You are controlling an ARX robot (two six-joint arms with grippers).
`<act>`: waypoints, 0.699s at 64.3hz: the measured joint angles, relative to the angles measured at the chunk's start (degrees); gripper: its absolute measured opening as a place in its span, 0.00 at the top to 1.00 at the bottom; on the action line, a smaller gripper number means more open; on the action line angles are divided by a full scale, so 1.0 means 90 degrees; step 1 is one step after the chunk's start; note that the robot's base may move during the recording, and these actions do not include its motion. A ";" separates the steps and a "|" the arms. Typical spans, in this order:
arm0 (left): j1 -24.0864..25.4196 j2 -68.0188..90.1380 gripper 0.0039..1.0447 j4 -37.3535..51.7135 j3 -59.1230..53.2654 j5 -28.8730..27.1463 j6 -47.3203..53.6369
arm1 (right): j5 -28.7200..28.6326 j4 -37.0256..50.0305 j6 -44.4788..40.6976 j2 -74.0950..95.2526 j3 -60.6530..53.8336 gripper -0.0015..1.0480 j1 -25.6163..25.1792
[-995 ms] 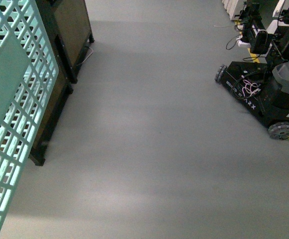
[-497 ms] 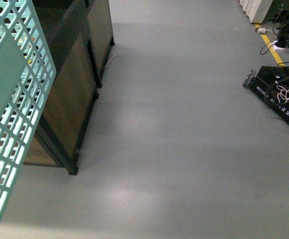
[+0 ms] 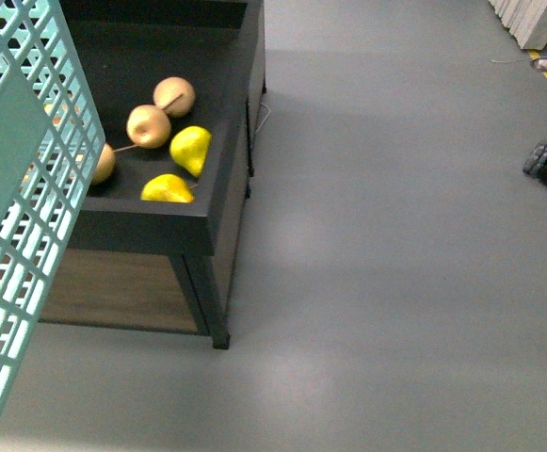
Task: Pick mango and avocado into basket
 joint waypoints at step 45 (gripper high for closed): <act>0.0000 -0.0007 0.87 0.0000 0.0000 0.0007 -0.0015 | 0.0012 -0.0002 -0.0002 0.0000 0.0000 0.08 0.0000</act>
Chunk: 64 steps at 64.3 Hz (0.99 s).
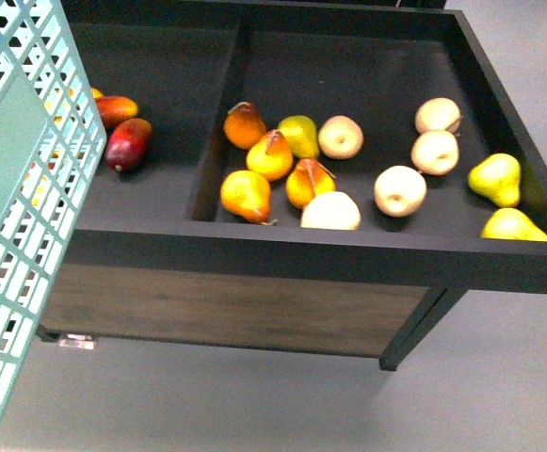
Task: Pick mango and avocado into basket
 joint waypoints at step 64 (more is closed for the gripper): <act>0.0000 0.0002 0.87 0.0000 0.0000 0.0007 0.0010 | 0.0005 0.0002 0.0000 -0.0002 -0.0002 0.08 0.0000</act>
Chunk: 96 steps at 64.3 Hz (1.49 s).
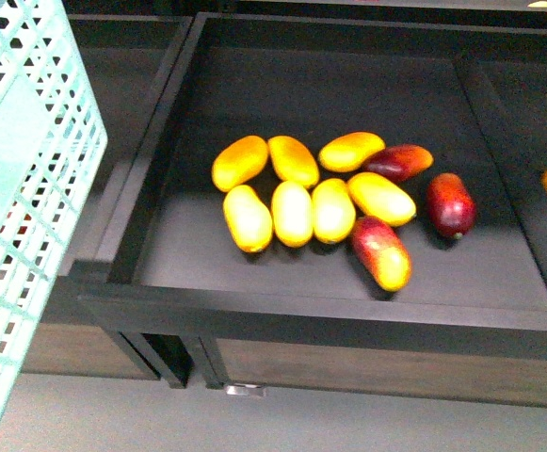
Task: Pick mango and avocado into basket
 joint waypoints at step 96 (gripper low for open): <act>-0.0466 0.0969 0.87 -0.1192 0.0840 0.0284 0.2528 | -0.0049 -0.0002 0.0000 0.0005 0.0000 0.08 -0.0002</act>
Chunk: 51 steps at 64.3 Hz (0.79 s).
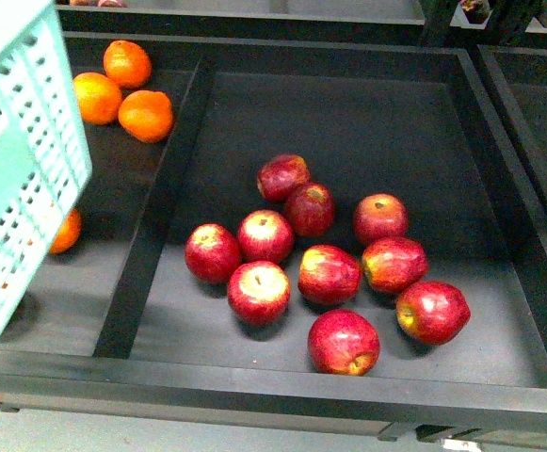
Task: Pick mango and avocado into basket
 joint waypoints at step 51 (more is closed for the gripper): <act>-0.3485 0.3628 0.87 0.0308 0.2895 0.1275 0.1195 | 0.0024 0.0000 0.0002 0.0000 0.0000 0.08 0.0000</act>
